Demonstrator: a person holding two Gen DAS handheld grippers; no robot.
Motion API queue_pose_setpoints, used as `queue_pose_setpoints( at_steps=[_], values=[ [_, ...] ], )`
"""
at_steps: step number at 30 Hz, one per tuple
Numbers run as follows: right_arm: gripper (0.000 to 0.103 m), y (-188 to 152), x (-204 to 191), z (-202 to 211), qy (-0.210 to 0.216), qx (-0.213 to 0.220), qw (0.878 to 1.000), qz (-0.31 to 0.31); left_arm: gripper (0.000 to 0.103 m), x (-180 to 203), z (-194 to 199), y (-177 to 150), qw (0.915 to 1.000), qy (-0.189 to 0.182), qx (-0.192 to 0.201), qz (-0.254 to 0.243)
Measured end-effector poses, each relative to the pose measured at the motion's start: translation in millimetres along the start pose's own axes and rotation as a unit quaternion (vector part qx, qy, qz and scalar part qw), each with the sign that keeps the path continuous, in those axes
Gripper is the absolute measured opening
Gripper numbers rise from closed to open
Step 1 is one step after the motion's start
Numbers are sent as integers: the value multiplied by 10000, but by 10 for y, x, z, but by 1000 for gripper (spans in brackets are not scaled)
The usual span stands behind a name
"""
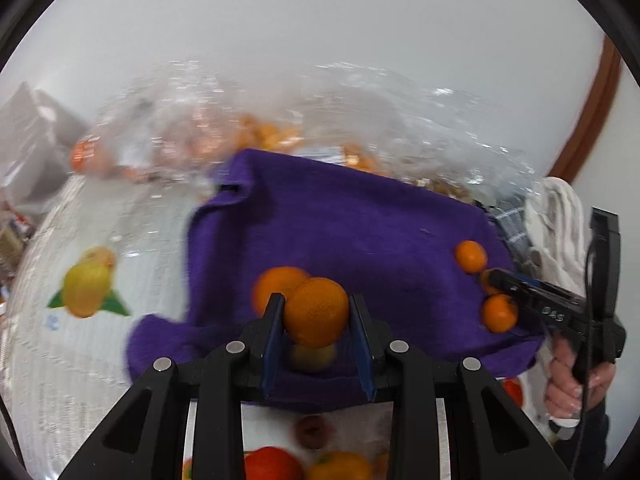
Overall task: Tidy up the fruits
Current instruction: 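Lower both oranges onto the purple towel and open both grippers, then move the right gripper to the pile and grasp a small yellow-green citrus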
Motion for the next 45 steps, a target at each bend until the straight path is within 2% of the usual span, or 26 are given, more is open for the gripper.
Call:
queue_pose_setpoints(
  at_steps=[3, 4, 8, 13, 16, 19, 20, 21, 23, 26, 29, 30, 33, 39, 43, 45],
  values=[
    [41, 11, -27, 68, 30, 30, 10000, 19, 30, 209, -84, 2, 9997, -117, -179, -133],
    [42, 25, -37, 121, -6, 68, 10000, 50, 30, 261, -127, 0, 9996, -59, -212, -184],
    [59, 50, -85, 396, -89, 302, 9995, 96, 31, 367, -297, -21, 9973, 388, -386, -483],
    [63, -60, -118, 653, -437, 417, 9978, 265, 31, 403, -428, -105, 9954, 486, -619, -538],
    [63, -175, -151, 742, -596, 392, 9971, 253, 32, 383, -410, -112, 9964, 416, -615, -408],
    [63, -291, -230, 826, -653, 396, 9967, 268, 54, 343, -270, -101, 9975, 289, -574, -302],
    [63, -331, -265, 864, -651, 426, 9966, 277, 60, 300, -179, -99, 9980, 280, -498, -260],
    [63, -372, -310, 901, -604, 462, 9967, 271, 61, 258, -90, -97, 9984, 299, -415, -242],
    [63, -462, -427, 949, -351, 475, 9980, 228, 61, 168, 39, -108, 9986, 356, -316, -248],
    [63, -559, -570, 943, -332, 473, 9981, 229, 61, -131, 276, -224, 9979, 615, -164, -131],
    [63, -676, -738, 867, -224, 293, 9988, 321, 61, -437, 458, -408, 9971, 752, -84, 78],
    [60, -735, -809, 830, -174, 204, 9989, 378, 61, -532, 509, -485, 9971, 751, -91, 124],
    [50, -889, -1034, 731, -11, 39, 9985, 551, 60, -770, 584, -701, 9961, 842, -155, 189],
    [50, -1051, -1433, 493, 229, -79, 9970, 737, 60, -1091, 606, -1033, 9945, 1014, -230, 132],
    [50, -1026, -1570, 329, 282, -145, 9973, 658, 60, -1173, 554, -1158, 9947, 980, -295, 128],
    [50, -990, -1606, 242, 362, -210, 9977, 541, 60, -1170, 571, -1180, 9954, 943, -171, -16]
  ],
)
Point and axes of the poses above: each gripper's, at about its wrist camera, not at the fingertips, and z roughly against the way its jaws point, x to its right, y to its top, the point moved 9 cm from there along -z, roughly the way its jaws point, and after that the axes turned 11 degrees about y, right-handed, at the moved point
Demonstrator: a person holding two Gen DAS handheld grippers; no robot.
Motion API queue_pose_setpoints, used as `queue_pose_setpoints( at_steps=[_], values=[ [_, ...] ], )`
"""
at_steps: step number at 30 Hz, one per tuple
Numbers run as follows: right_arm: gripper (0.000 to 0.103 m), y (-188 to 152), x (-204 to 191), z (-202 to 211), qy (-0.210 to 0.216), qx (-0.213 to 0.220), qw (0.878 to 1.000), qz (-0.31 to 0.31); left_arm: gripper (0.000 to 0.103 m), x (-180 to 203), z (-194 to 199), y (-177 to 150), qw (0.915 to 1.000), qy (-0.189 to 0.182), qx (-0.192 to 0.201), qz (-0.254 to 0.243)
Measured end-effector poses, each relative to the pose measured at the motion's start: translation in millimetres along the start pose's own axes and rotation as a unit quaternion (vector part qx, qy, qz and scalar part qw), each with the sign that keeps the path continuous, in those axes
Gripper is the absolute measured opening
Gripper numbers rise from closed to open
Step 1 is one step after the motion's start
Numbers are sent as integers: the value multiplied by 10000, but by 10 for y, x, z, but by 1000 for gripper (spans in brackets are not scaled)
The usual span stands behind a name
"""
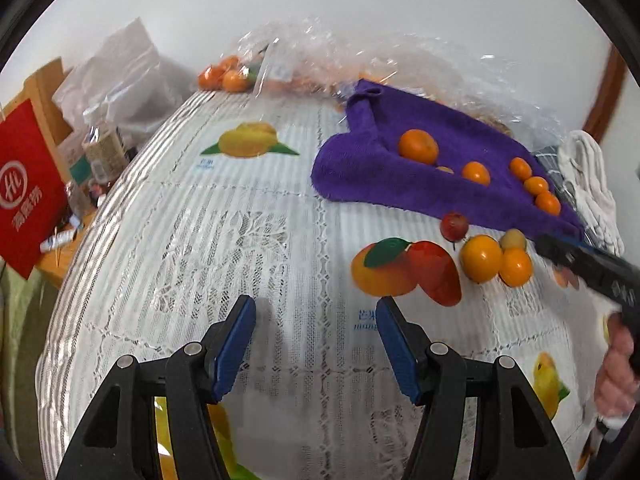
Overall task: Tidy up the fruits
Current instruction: 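Move the right gripper to the pile and grasp a small yellow-green citrus, then grasp an orange with the left gripper while the right gripper holds the citrus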
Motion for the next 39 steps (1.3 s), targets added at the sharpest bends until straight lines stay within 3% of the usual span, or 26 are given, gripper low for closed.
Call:
queue_pose_setpoints(
  at_steps=[8, 12, 16, 20, 28, 32, 35, 39],
  values=[
    [49, 90, -4, -308, 280, -228, 9982, -488, 61, 17, 31, -67, 9998, 128, 102, -132],
    [29, 82, -29, -381, 299, -279, 9982, -450, 66, 37, 32, -81, 9997, 123, 99, -188],
    [29, 83, -48, -217, 325, -70, 9991, -276, 68, 46, 29, -83, 9996, 140, 96, -228],
    [29, -33, 151, 163, -124, 180, 9997, -70, 74, 51, 27, -91, 9997, 80, 83, -228],
    [29, -533, 435, 280, -415, -86, 9989, 182, 74, 36, 49, -85, 9998, 9, 107, -142],
    [34, -625, 462, 294, -439, -84, 9988, 195, 74, -36, 68, -82, 9999, 8, 129, 66],
    [29, -653, 483, 318, -444, -17, 9988, 193, 72, -71, 96, -86, 9997, 61, 182, 163],
    [29, -608, 497, 462, -398, 222, 9988, 198, 53, -58, 168, -71, 9995, 54, 280, 154]
  ],
)
Point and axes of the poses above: each gripper's, at about its wrist camera, not at the fingertips, and z roughly against the way its jaws point, x to its right, y to its top, the point moved 9 cm from there along -z, roughly the way its jaws point, and after that the axes turned 11 degrees about y, right-handed, at the moved point
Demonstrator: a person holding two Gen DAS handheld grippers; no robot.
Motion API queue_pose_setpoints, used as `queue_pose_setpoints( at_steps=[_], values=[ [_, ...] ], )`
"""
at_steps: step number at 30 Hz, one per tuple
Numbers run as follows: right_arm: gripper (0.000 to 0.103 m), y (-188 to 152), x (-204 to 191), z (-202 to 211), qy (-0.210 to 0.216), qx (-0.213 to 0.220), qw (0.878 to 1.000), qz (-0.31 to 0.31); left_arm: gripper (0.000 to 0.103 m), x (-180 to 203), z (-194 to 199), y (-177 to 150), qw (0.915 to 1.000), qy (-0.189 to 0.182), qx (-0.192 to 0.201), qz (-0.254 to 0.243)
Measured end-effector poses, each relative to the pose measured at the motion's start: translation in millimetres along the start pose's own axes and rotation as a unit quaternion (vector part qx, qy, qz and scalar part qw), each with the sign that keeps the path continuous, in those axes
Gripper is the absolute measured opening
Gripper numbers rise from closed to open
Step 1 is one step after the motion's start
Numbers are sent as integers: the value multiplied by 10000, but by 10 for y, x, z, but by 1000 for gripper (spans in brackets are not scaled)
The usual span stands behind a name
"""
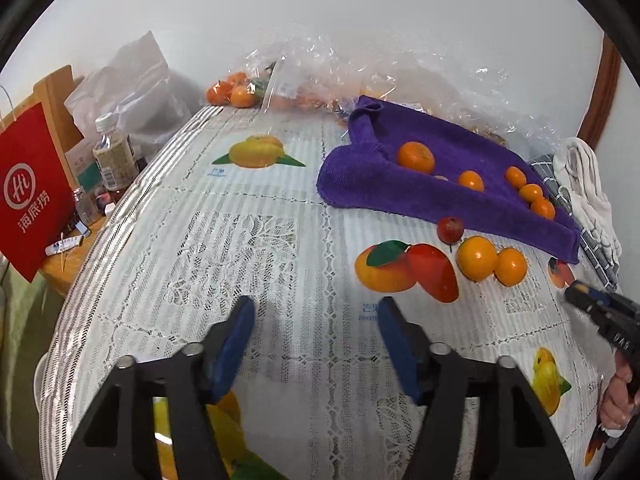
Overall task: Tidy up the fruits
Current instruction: 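Grasp an orange with the left gripper while the right gripper holds the citrus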
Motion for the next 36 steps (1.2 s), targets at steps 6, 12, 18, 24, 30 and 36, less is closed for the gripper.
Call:
queue_pose_setpoints(
  at_steps=[6, 12, 18, 24, 30, 36],
  values=[
    [29, 157, 212, 202, -288, 355, 9989, -75, 53, 418, 177, 198, 9972, -740, -14, 30],
    [29, 88, 400, 197, -166, 419, 9978, -490, 53, 925, 37, 281, 9958, -894, -66, -179],
    [29, 20, 417, 85, -98, 261, 9975, -650, 53, 1200, -148, 251, 9937, -1076, -282, -125],
    [29, 0, 413, 45, -29, 199, 9972, -718, 40, 1272, -201, 236, 9937, -1113, -146, -61],
    [29, -6, 370, 20, -111, 128, 9983, -557, 33, 1332, -179, 220, 9926, -1198, -97, -165],
    [29, 3, 380, 19, -75, 127, 9982, -578, 33, 1187, -87, 321, 9921, -1209, 231, 231]
  ],
)
Point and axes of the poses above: each gripper's, at about its wrist camera, not at the fingertips, and z roughly against the way its jaws point, x to its right, y to its top, the point moved 9 cm from there along -z, roughly the way its jaws point, and after that the axes turned 11 degrees about y, right-handed, at the moved point
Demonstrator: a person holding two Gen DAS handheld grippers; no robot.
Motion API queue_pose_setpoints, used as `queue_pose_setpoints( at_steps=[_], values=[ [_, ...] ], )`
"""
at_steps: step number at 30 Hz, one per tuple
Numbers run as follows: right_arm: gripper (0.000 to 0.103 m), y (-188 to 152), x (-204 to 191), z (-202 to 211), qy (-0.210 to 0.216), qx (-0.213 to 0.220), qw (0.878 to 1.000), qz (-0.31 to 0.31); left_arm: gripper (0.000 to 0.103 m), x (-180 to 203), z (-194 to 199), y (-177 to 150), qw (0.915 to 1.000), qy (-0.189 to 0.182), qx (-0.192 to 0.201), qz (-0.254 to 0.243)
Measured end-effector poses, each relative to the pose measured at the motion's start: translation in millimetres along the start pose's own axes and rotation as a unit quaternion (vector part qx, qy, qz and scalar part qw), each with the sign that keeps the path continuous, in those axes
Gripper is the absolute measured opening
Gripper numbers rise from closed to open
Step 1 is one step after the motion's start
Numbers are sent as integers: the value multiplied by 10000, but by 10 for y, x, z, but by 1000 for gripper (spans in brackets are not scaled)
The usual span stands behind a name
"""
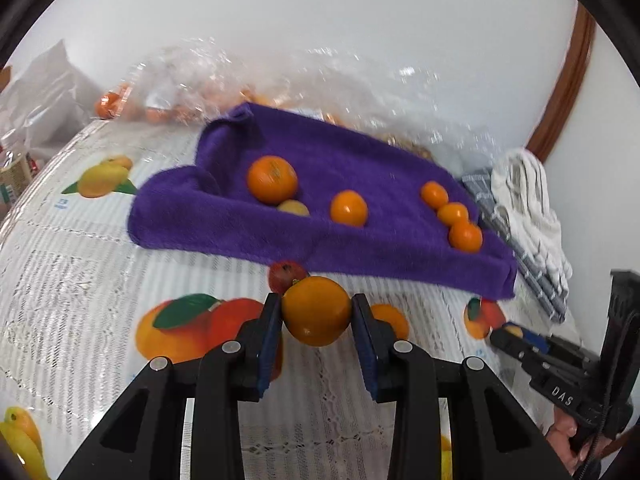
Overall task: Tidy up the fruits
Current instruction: 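Grasp an orange with the left gripper while the right gripper holds the citrus, then carry the held citrus and orange up over the purple towel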
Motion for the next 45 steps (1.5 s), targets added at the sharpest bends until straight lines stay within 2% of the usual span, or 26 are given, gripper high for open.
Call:
queue_pose_setpoints(
  at_steps=[8, 13, 30, 36, 41, 45],
  values=[
    [29, 5, -15, 20, 11, 32, 10000, 42, 33, -61, 136, 123, 9988, -95, 396, 275],
    [29, 3, -34, 32, 89, 54, 9999, 27, 33, -90, 225, 165, 9974, 79, 683, 222],
    [29, 10, -25, 58, 267, 92, 9995, -112, 33, -111, 307, 234, 9952, 138, 930, 270],
    [29, 28, -25, 128, 300, 234, 9992, -134, 33, -173, 336, 262, 9937, 188, 1040, 360],
    [29, 79, 91, 222, 261, 333, 9985, -349, 33, -230, 362, 281, 9914, 424, 1196, 321],
    [29, 132, 97, 343, 184, 432, 9985, -274, 33, -224, 383, 290, 9917, 378, 1186, 325]
  ],
)
Point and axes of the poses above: each gripper's, at about its wrist camera, not at the fingertips, and z roughly against the way its jaws point, x to its right, y to its top, the point moved 9 cm from there along -z, roughly the way its jaws point, and after that the axes turned 11 degrees about y, right-handed, at the moved point
